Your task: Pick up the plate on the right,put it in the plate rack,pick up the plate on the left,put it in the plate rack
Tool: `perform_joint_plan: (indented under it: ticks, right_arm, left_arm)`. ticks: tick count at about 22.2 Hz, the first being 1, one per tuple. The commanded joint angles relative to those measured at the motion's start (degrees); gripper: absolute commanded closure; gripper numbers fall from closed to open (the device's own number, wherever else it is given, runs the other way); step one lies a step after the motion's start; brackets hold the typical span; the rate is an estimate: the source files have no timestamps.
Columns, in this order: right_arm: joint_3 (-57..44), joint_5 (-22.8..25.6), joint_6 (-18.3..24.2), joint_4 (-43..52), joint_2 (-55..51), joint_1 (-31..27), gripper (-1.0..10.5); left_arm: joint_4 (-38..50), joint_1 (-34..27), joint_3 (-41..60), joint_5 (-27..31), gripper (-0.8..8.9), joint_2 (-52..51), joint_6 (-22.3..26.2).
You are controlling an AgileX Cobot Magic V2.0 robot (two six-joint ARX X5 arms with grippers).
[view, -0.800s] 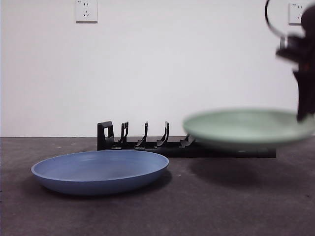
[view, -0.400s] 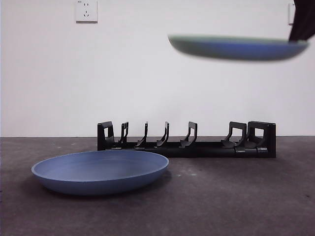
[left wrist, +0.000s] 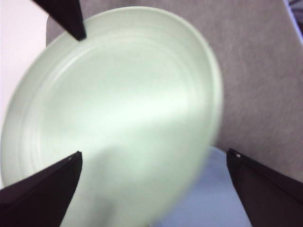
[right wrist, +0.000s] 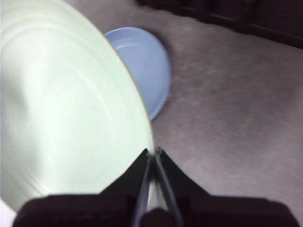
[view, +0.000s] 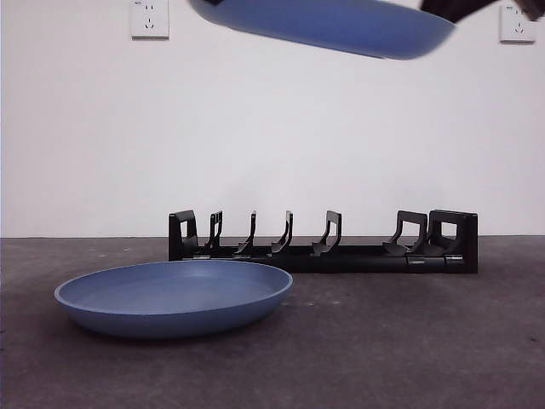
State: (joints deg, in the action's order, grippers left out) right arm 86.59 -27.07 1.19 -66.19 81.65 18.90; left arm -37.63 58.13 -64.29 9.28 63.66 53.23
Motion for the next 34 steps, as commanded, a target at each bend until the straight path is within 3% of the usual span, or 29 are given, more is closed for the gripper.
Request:
perform_joint_plan:
  ticks: [1, 4, 9, 12, 17, 21, 34]
  right_arm:
    - [0.3, -0.3, -1.7, 0.8, 0.6, 2.1, 9.6]
    - [0.3, 0.3, -2.6, 1.3, 0.6, 2.9, 9.6]
    - [0.3, 1.3, -3.1, 1.5, 0.6, 2.8, 9.6]
    - [0.3, 2.3, -3.1, 1.5, 0.6, 2.8, 9.6]
    - [0.3, 3.5, -3.2, 1.9, 0.6, 2.8, 9.6]
    - [0.3, 3.5, -3.2, 1.9, 0.6, 2.8, 9.6]
    - [0.3, 5.2, -3.1, 2.3, 0.6, 2.8, 9.6]
  left_arm:
    - [0.3, 0.6, 0.0, 3.1, 1.88, 0.7, 1.7]
    - [-0.2, 0.7, 0.0, 4.5, 2.28, 1.0, 2.4]
    - [-1.4, 0.8, 0.0, 4.2, 5.61, 1.0, 2.4]
    - [-2.2, 1.0, 0.0, 4.2, 6.65, 1.0, 2.3]
    - [-2.3, 1.2, 0.0, 3.8, 7.11, 1.0, 2.3]
    - [-3.7, 1.5, 0.0, 3.6, 8.22, 1.0, 2.1]
    - [-5.8, 2.0, 0.0, 0.8, 8.21, 1.0, -0.9]
